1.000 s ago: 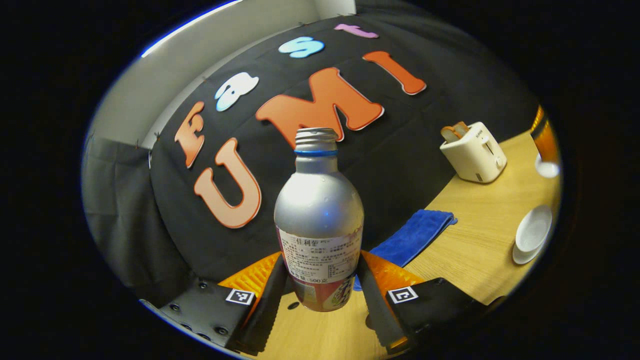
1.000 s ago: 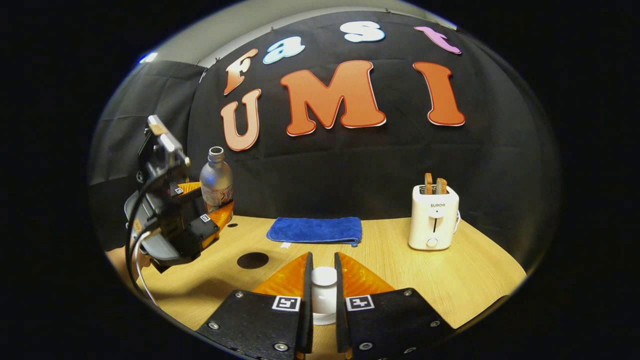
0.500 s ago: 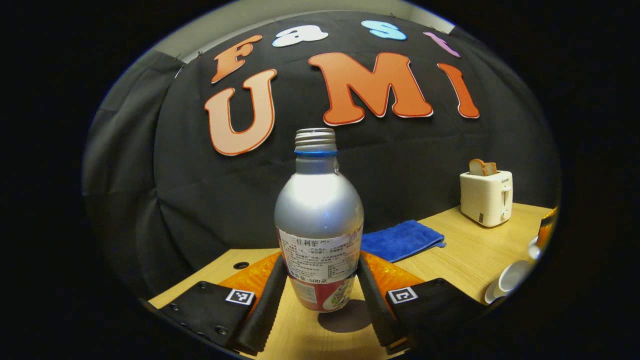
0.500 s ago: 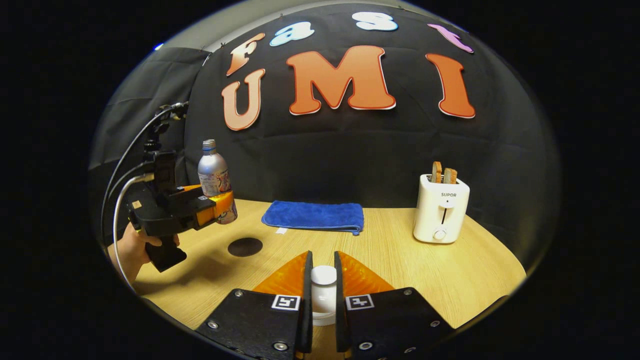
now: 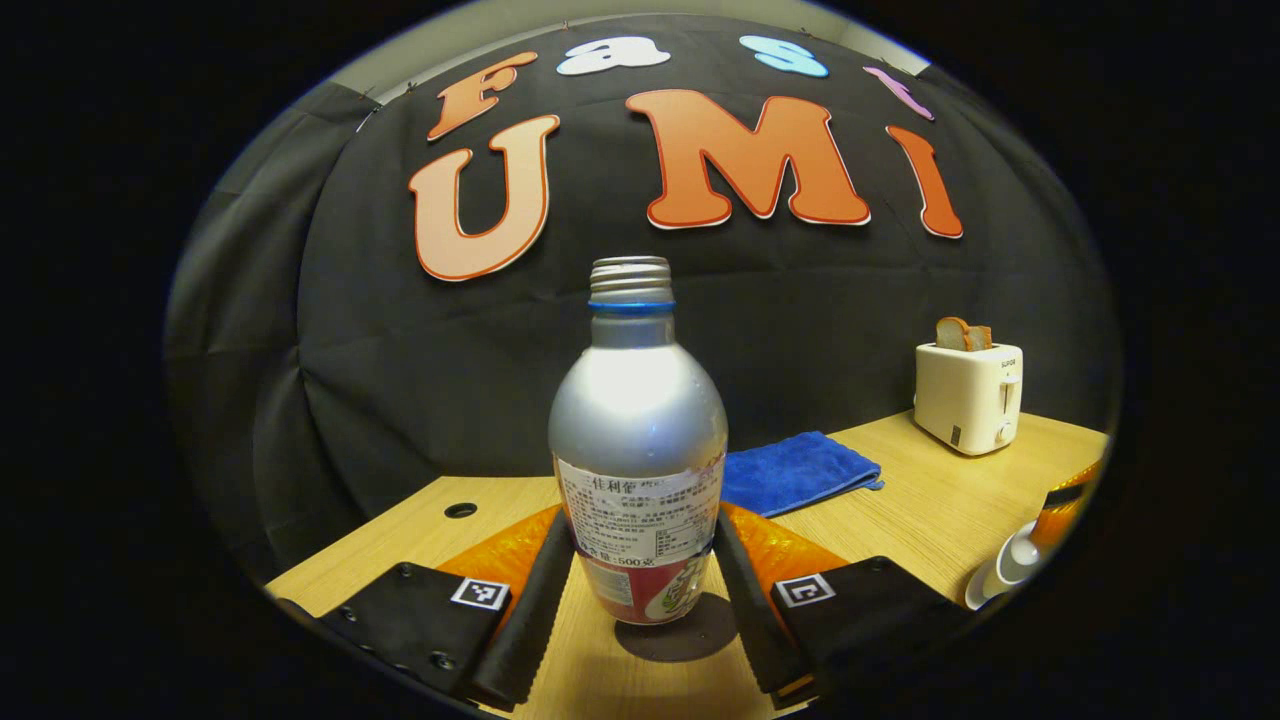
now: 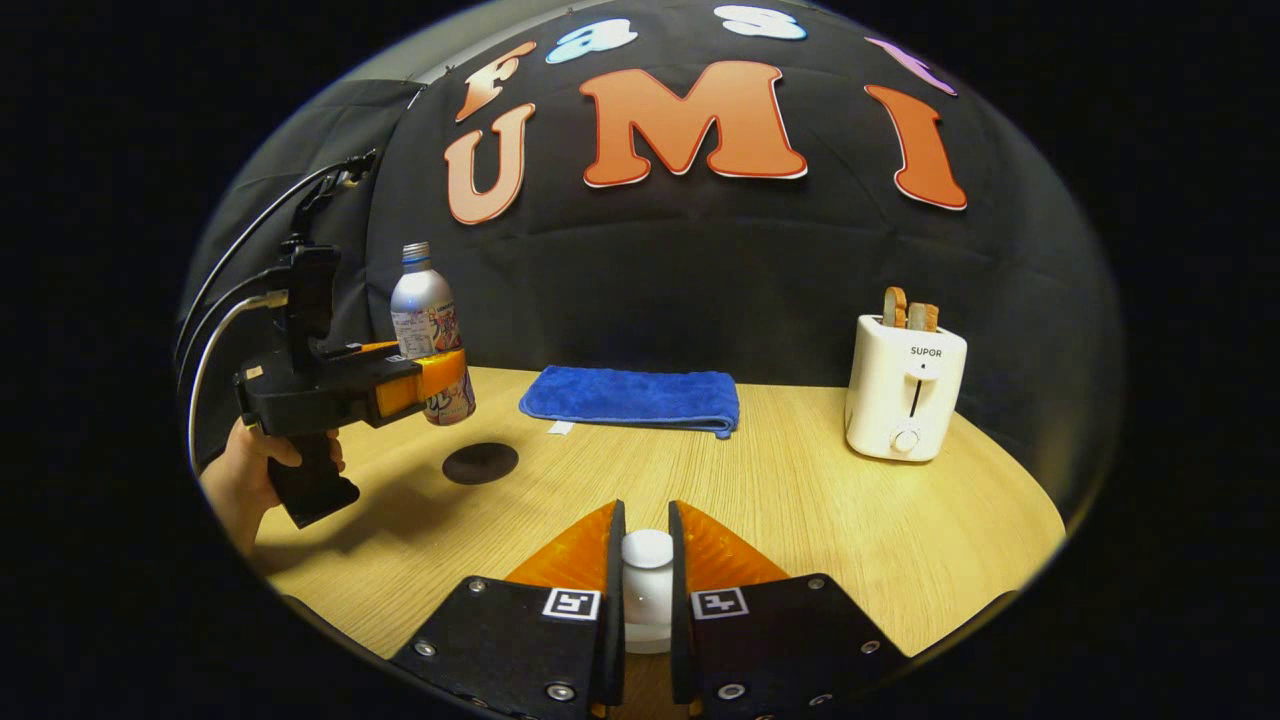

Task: Open the teacup lid with one hand, grasp the water bottle and pour water into the teacup with the other hand; after pouring, place the water bottle on the coaster and then close the teacup lid.

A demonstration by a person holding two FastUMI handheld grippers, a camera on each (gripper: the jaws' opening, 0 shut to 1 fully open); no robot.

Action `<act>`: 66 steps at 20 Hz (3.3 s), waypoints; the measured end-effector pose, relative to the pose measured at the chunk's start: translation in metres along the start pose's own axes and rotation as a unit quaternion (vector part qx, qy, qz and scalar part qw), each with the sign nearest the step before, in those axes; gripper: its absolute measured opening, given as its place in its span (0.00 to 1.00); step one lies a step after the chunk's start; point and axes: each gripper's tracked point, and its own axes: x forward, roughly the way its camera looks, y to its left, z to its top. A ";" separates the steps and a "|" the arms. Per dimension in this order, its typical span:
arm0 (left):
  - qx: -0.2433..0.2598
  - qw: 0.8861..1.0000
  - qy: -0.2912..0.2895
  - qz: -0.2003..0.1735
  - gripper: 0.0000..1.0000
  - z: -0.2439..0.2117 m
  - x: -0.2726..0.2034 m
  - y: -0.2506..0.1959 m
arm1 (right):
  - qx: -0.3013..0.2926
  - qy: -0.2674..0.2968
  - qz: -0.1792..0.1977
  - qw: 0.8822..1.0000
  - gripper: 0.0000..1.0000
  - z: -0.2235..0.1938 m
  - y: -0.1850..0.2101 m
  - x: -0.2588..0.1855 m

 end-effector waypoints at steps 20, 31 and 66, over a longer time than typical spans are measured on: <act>-0.110 0.988 0.095 -0.050 0.81 -0.063 0.029 -0.012 | -0.021 -0.062 0.012 0.998 0.70 0.026 0.009 -0.022; -0.121 0.982 0.123 -0.076 1.00 -0.072 0.018 -0.023 | -0.011 -0.075 -0.004 0.997 0.82 0.036 -0.006 -0.037; -0.063 0.992 -0.112 0.018 0.99 0.043 -0.190 0.020 | -0.039 -0.194 -0.103 0.975 0.82 0.105 0.001 -0.094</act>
